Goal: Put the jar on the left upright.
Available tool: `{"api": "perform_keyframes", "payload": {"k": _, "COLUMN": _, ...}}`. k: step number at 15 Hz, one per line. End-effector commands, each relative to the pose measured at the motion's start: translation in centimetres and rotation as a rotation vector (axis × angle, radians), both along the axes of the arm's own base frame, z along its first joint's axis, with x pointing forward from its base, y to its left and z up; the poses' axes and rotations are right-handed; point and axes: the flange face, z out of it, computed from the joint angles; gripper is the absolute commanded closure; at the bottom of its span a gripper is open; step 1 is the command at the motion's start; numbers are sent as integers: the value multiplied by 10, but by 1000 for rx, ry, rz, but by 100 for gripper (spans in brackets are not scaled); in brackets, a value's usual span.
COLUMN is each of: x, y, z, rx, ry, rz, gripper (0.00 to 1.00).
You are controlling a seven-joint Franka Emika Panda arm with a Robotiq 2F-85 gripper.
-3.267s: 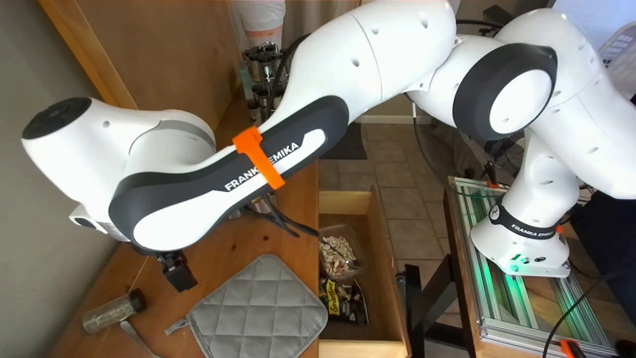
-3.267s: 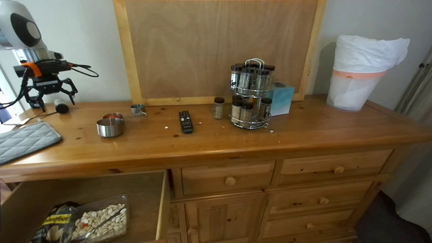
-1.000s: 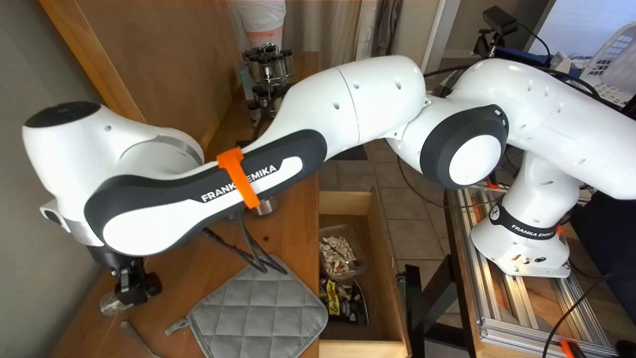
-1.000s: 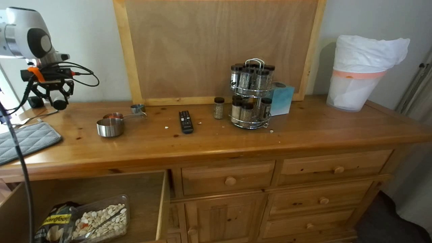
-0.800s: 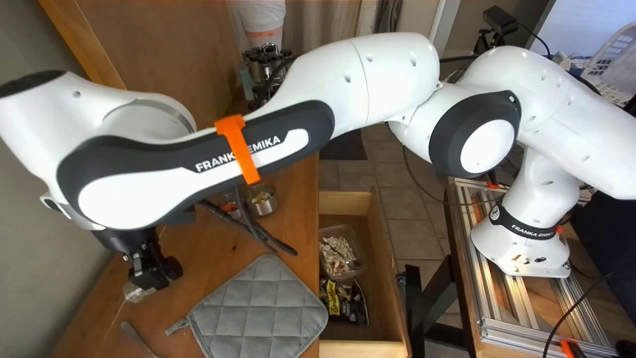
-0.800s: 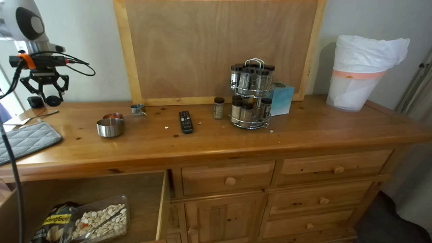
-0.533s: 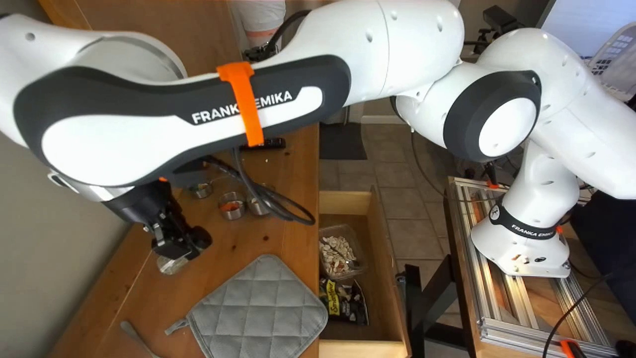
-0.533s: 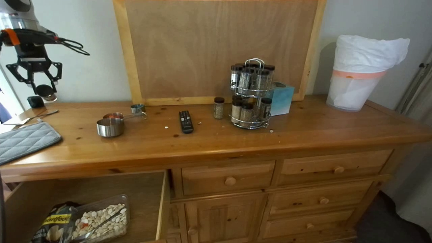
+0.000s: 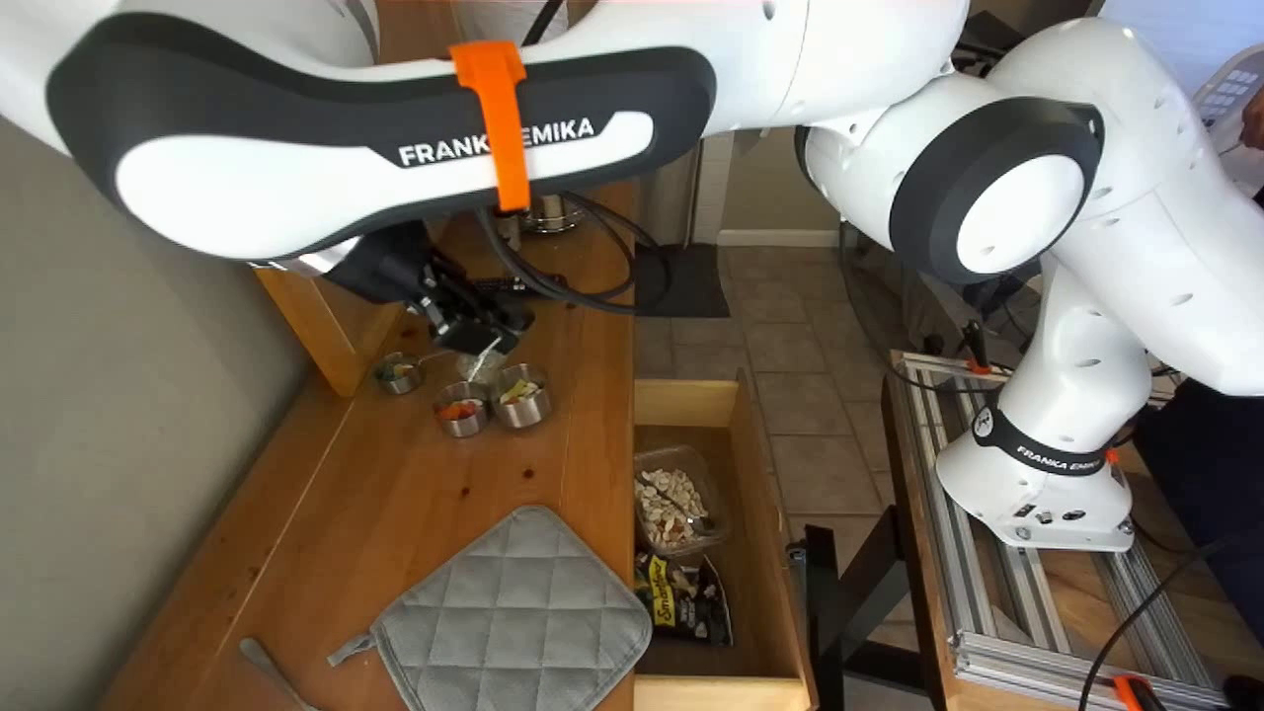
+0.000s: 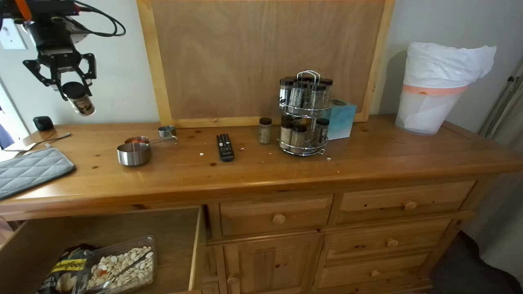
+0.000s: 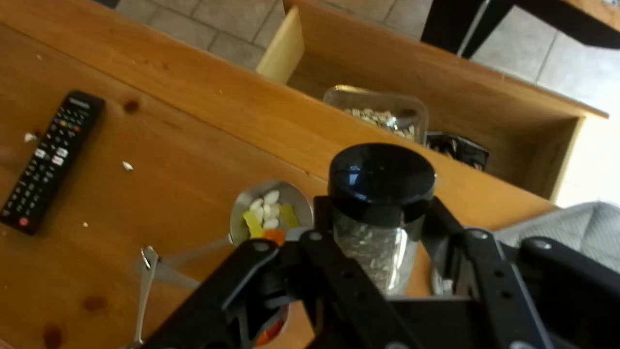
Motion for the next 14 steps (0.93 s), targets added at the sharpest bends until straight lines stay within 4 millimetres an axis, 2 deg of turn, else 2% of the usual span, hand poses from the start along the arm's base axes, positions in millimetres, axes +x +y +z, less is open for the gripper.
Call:
{"api": "perform_keyframes", "payload": {"k": 1, "x": -5, "y": -47, "z": -2, "rx": -136, "ry": 136, "rz": 37, "gripper": 77}}
{"api": "perform_keyframes", "payload": {"k": 4, "x": -3, "y": -87, "z": -15, "rx": -202, "ry": 261, "rz": 93, "gripper": 77}}
{"api": "perform_keyframes", "payload": {"k": 5, "x": 5, "y": -68, "z": -18, "rx": -157, "ry": 176, "rz": 58, "gripper": 77}}
{"api": "perform_keyframes", "payload": {"k": 6, "x": 7, "y": -76, "z": -23, "rx": -163, "ry": 191, "rz": 57, "gripper": 52}}
{"api": "perform_keyframes", "payload": {"k": 14, "x": 6, "y": -69, "z": -25, "rx": -163, "ry": 187, "rz": 64, "gripper": 52}}
